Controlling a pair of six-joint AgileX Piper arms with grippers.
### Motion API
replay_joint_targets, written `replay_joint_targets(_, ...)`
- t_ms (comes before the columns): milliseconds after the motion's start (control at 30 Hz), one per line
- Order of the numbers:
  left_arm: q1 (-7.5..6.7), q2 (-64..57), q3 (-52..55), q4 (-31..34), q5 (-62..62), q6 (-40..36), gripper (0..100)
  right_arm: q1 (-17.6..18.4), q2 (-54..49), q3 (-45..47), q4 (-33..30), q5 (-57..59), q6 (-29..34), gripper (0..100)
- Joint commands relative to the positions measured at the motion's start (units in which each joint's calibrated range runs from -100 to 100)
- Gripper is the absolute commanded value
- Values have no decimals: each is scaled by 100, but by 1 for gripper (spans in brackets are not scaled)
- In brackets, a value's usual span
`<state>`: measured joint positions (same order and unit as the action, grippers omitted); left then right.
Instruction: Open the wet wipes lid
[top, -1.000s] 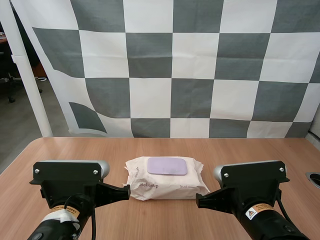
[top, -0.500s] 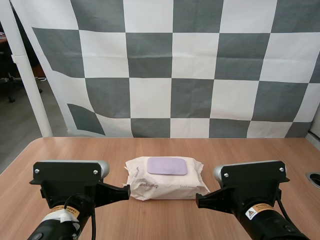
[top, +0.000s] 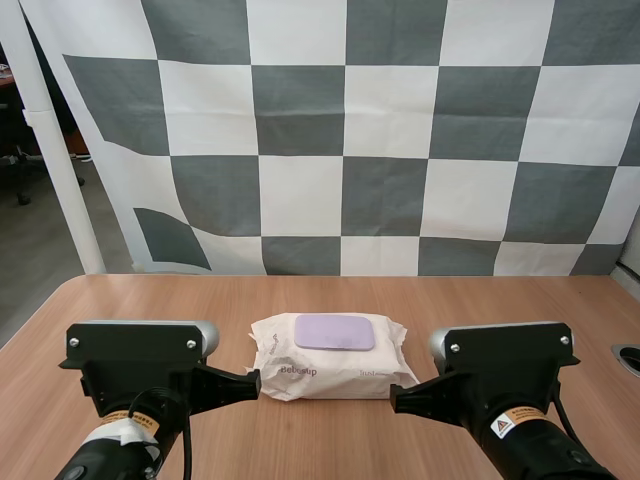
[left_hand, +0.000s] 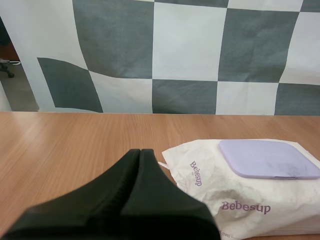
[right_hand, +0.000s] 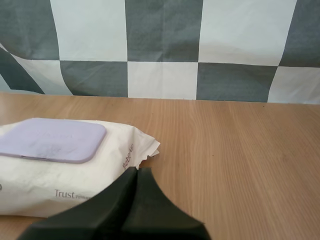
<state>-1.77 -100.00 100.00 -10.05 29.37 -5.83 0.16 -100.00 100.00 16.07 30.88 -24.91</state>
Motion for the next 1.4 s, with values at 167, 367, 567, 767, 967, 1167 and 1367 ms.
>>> replay_joint_targets(167,-5,0,-317,205,-8,-4,0,5,0,0,348,-1020,-4,0)
replay_joint_targets(367,-5,0,-1261,205,-8,-4,0,5,0,-272,239,-1106,-4,0)
replay_joint_targets(567,-5,0,-2173,205,-8,-4,0,5,0,-1387,-195,-1106,-4,0)
replay_joint_targets(767,-5,0,-3155,455,942,-4,0,5,0,-2542,-698,-807,-4,0)
replay_joint_targets(967,13,0,-3965,455,2238,-4,0,5,0,-3534,-573,1218,-4,0)
replay_joint_targets(1167,67,0,-4028,784,2161,538,0,5,7,-3888,-680,1428,-4,0)
replay_joint_targets(1367,67,779,-4028,1159,2284,457,0,5,962,-4320,-1079,2533,-37,0)
